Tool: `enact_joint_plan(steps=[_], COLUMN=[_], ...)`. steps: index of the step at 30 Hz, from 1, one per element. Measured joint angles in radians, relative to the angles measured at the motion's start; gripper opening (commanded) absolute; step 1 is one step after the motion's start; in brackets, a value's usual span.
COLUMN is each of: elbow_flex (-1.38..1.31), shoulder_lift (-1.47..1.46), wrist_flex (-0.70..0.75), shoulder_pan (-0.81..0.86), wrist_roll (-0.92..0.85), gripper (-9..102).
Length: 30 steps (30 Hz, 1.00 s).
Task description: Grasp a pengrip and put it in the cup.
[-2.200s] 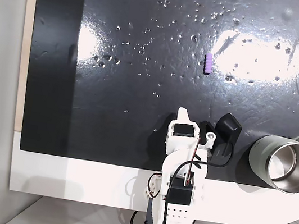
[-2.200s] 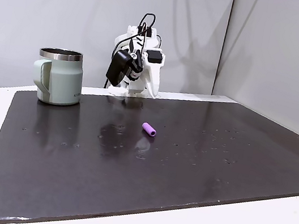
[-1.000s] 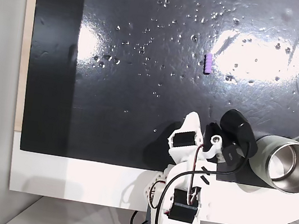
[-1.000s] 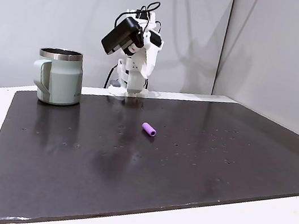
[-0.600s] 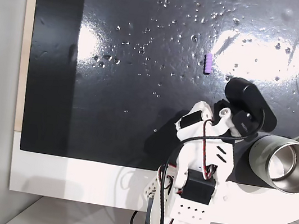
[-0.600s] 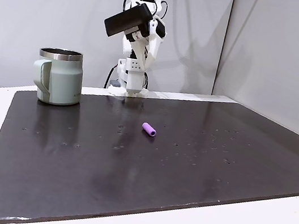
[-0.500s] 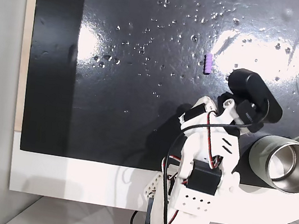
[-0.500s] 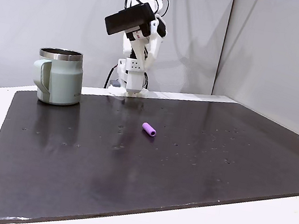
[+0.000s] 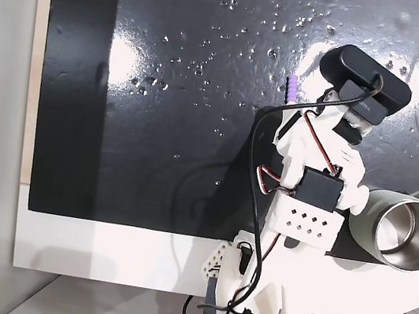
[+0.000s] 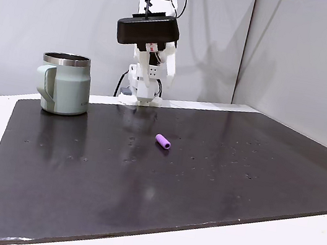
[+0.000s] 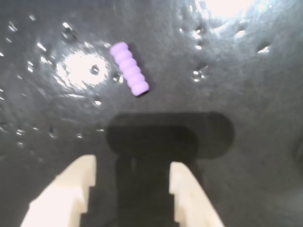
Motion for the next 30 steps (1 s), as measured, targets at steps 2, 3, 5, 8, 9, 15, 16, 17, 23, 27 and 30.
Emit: enact_joint_plan(steps=[2, 3, 5, 8, 9, 15, 16, 17, 23, 27, 30], elbow_flex=[0.000, 0.000, 0.000, 0.000, 0.000, -0.012, -0.023, -0.034, -0.098, -0.124, -0.150], shoulder_lift=[-0.018, -0.026, -0.049, -0.089, -0.104, -0.210, -0.233, -0.250, -0.354, -0.411, -0.466], wrist_flex=[-0.011, -0.018, -0.034, -0.054, -0.061, -0.124, -0.126, -0.127, -0.147, -0.179, -0.195], shoulder_pan=[-0.002, -0.005, -0.015, -0.031, -0.034, -0.040, -0.040, -0.040, -0.040, -0.043, -0.044], wrist_roll=[-0.049, -0.071, -0.103, -0.141, -0.152, -0.199, -0.204, -0.212, -0.230, -0.232, -0.232], gripper=[22, 22, 22, 21, 21, 22, 22, 22, 22, 22, 22])
